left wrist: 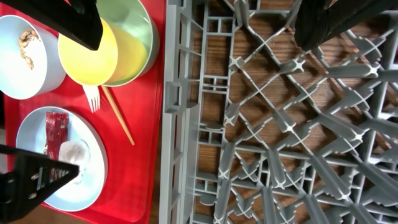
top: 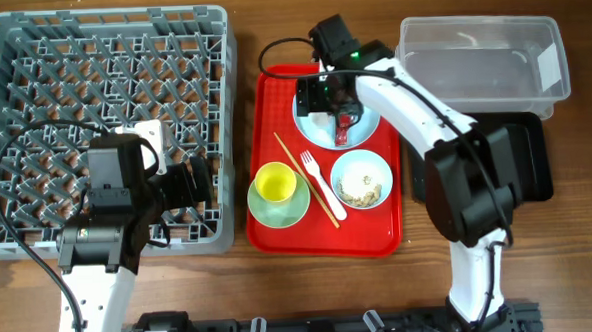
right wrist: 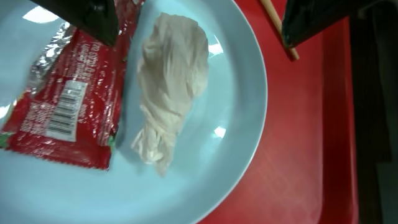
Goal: Sort waste into correct bins and load items into the dishwasher rack
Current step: 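Reach the right gripper to the tissue on the blue plate and grasp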
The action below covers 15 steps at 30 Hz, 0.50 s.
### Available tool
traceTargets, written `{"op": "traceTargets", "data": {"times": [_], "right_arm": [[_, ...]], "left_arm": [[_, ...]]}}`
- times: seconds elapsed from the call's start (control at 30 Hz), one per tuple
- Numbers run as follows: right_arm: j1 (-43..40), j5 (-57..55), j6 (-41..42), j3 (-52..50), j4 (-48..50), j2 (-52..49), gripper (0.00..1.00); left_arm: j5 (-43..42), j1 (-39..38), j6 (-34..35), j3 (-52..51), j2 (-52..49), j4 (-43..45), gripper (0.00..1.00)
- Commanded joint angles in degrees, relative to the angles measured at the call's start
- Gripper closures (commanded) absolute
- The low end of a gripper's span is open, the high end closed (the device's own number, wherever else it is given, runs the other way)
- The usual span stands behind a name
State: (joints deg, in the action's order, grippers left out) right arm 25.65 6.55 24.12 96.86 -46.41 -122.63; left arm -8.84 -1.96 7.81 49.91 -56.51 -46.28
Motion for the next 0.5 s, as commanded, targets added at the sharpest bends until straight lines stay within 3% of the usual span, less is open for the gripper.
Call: {"op": "traceTargets", "data": {"times": [0.0, 0.13, 0.47], "right_arm": [[0.5, -4.0, 4.8, 0.6, 0.3, -1.8, 0.19], [0.5, -4.0, 6.6, 0.5, 0.1, -1.8, 0.37], [0.6, -4.2, 8.9, -4.5, 3.9, -1.8, 0.37]], "left_arm": [[-0.7, 0.3, 0.3, 1.2, 0.6, 0.1, 0.00], [-0.7, 0.3, 0.3, 1.2, 0.6, -0.1, 0.00], [-0.7, 0.3, 0.3, 1.2, 0.6, -0.3, 0.00]]}}
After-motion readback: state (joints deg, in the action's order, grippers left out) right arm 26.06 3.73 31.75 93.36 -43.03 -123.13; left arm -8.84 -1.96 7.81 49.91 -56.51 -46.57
